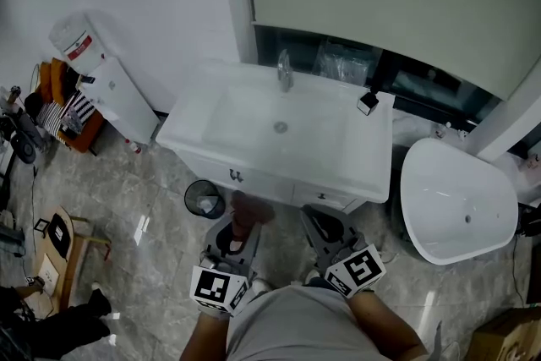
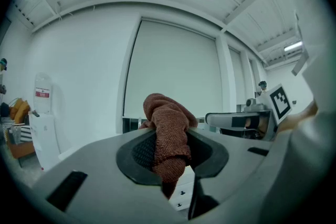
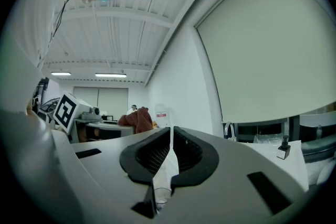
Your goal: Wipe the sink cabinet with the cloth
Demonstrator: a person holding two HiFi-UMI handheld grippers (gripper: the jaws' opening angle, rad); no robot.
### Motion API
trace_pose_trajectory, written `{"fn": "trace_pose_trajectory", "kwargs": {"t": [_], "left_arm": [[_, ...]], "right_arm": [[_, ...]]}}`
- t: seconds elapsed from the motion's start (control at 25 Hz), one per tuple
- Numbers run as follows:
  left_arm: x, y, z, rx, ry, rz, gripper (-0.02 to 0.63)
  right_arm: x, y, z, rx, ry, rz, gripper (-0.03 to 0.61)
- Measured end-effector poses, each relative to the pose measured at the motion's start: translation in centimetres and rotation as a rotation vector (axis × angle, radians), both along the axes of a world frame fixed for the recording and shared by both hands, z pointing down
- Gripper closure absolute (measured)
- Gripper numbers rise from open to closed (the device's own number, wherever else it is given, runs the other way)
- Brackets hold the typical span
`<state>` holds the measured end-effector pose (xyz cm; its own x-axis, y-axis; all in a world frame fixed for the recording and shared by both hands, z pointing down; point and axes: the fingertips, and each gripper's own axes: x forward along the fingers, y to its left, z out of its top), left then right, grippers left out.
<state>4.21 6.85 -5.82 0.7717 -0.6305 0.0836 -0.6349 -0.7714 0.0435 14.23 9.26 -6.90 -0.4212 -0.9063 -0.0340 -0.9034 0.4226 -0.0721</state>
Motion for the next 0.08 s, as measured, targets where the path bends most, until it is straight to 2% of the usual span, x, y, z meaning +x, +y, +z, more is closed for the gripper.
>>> {"fn": "trace_pose_trajectory", "kwargs": {"t": [0.08], "left_arm": [[0.01,-0.13,0.09,-0.003,0.003,0.001,0.509]], "right_arm": [[0.16,0.05,0.07,0.001,0.000,0.007,0.545]]}}
